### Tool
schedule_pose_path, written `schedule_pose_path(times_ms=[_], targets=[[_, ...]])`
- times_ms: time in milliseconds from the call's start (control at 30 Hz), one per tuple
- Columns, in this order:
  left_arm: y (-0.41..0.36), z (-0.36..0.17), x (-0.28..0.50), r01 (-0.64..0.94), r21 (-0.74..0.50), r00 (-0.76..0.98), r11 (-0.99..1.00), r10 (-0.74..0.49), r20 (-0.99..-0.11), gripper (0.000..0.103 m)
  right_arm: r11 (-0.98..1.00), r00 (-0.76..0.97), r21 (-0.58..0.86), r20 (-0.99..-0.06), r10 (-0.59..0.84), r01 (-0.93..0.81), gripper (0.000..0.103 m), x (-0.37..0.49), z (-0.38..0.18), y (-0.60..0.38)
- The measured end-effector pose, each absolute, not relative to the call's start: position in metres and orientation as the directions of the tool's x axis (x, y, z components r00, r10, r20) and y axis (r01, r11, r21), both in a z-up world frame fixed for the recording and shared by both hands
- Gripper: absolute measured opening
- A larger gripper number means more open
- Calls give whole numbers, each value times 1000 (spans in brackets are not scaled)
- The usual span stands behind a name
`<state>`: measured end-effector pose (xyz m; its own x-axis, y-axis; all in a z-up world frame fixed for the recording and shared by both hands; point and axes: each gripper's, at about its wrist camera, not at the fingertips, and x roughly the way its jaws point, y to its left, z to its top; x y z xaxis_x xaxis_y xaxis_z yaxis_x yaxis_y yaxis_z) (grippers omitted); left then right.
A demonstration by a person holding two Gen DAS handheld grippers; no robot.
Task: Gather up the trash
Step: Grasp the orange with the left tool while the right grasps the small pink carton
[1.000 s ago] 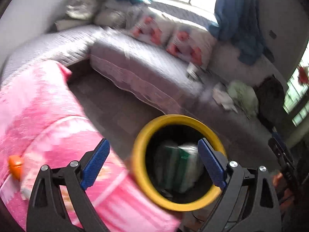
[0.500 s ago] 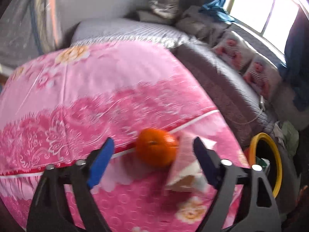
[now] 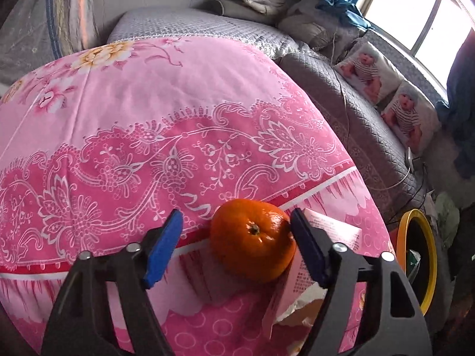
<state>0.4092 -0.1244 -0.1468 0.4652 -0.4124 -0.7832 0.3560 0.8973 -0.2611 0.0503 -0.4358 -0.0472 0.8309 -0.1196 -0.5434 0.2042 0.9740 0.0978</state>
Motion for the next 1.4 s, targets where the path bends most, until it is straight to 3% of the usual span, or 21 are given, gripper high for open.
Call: schedule_pose_path(times_ms=[67, 167, 333, 567, 900, 1200, 1267, 1333, 1400], targets=[[-125, -149, 408, 360, -279, 450, 890, -428, -784, 58, 977, 837, 161, -547, -27, 137, 75, 56, -46, -427], [-125, -151, 400, 365, -280, 443, 888, -430, -787, 61, 970, 830, 239, -550, 98, 44, 78, 67, -45, -412], [-123, -156, 390, 375, -290, 436, 880, -444, -783, 63, 965, 813, 260, -552, 186, -44, 79, 86, -42, -380], [-124, -150, 380, 383, -295, 470, 875, -460, -754, 30, 920, 704, 379, -625, 336, -102, 81, 140, -57, -343], [-46, -97, 342, 350, -337, 607, 874, -485, -630, 25, 930, 554, 368, -770, 317, -20, 81, 229, -84, -282], [2, -63, 292, 366, -334, 682, 869, -495, -538, 25, 980, 476, 199, -864, 166, 20, 80, 296, -109, -237], [11, -58, 282, 359, -330, 703, 873, -485, -520, 25, 986, 470, 164, -871, 145, -1, 71, 307, -111, -223], [16, -52, 275, 352, -319, 723, 880, -472, -504, 25, 991, 454, 131, -881, 132, -34, 49, 318, -116, -209], [20, -48, 267, 334, -305, 745, 892, -448, -495, 25, 993, 460, 108, -879, 121, -55, 42, 323, -118, -199]])
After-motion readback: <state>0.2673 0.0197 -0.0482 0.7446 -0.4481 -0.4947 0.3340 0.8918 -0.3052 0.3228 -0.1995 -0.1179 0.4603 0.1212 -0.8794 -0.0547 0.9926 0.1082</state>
